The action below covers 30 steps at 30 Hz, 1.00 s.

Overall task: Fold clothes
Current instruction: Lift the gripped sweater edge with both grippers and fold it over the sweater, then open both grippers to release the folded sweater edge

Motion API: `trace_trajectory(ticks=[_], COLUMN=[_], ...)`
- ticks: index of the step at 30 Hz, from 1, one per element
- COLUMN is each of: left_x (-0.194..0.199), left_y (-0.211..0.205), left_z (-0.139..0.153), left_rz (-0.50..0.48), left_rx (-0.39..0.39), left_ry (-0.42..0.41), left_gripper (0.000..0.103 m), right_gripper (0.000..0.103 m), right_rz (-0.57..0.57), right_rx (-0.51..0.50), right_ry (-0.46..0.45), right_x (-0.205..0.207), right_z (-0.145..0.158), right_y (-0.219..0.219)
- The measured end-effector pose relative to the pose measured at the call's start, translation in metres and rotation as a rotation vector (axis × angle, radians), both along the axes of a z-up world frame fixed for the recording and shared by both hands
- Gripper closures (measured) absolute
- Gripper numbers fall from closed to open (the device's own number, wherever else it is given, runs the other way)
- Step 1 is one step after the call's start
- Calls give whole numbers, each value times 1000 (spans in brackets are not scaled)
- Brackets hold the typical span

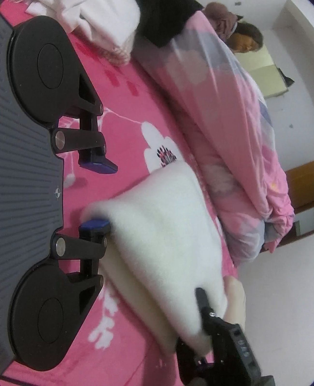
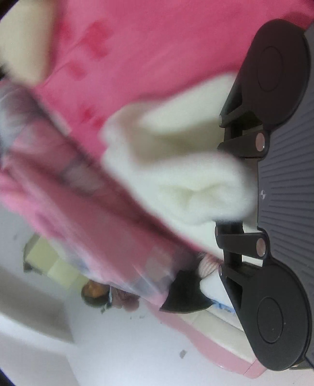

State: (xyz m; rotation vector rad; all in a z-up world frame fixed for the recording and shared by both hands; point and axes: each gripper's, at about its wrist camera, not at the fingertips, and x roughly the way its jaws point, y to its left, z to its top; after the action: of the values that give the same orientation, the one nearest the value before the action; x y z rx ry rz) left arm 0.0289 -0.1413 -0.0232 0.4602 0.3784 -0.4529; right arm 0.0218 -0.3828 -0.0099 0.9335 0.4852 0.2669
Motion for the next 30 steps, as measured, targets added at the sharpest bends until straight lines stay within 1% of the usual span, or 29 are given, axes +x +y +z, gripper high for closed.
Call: trace_trajectory(ticks=[1,2,4,5,7,8,9,11,13,14,15,16,17,18,19,20,23,24,25,27,28,29,30], left_x=[-1,-3,-4,-5,-10,-12,-13,-17,-18,-17,-14,-11,-8,-4,1,5,20,24,28,26,22,20,20], left_y=[0,1,6,10,20,27,33,47,56,59,57,55,50,43,34,24,-2,-10,-18,-24,-27,-29,-29], left_z=[-1,-2,0,1,6,10,14,22,33,39,45,50,54,57,58,59,50,43,36,27,25,24,22], left_rz=[-8,-16,-42,-52,-75,-85,-95,-115,-130,-134,-141,-147,-154,-161,-169,-177,-214,-220,-225,-230,-233,-234,-234], left_rx=[5,9,5,5,1,-17,-35,-71,-114,-137,-157,-177,-185,-186,-184,-183,-147,-112,-79,-71,-51,-38,-41], left_ry=[0,0,7,9,16,21,26,35,33,27,18,9,-3,-15,-24,-31,17,54,88,75,48,36,32], left_gripper=[62,61,59,56,54,54,54,54,54,53,53,53,53,53,53,53,54,56,56,55,54,54,54], right_gripper=[79,76,69,66,60,51,45,44,44,46,54,59,66,71,74,76,76,76,77,78,77,77,77], right_rz=[-2,-3,-4,-5,-20,-41,-62,-124,-222,-263,-297,-332,-350,-346,-334,-313,-213,-181,-168,-159,-162,-170,-171], right_rx=[38,42,28,21,13,14,16,35,24,9,-8,-25,-61,-117,-178,-246,-477,-547,-612,-739,-758,-756,-739], right_ry=[-3,1,11,17,27,28,29,18,7,0,-7,-13,-27,-46,-68,-95,-176,-181,-139,-16,3,0,2], right_x=[-3,-5,-7,-9,-18,-26,-35,-54,-79,-89,-97,-104,-108,-107,-105,-104,-95,-91,-84,-66,-64,-64,-65], right_z=[-3,-1,6,8,12,13,14,15,18,21,24,27,33,41,49,58,76,76,67,45,37,31,31], right_y=[-4,-5,-5,-7,-12,-17,-22,-37,-51,-54,-55,-57,-54,-44,-32,-18,29,41,48,57,57,55,51])
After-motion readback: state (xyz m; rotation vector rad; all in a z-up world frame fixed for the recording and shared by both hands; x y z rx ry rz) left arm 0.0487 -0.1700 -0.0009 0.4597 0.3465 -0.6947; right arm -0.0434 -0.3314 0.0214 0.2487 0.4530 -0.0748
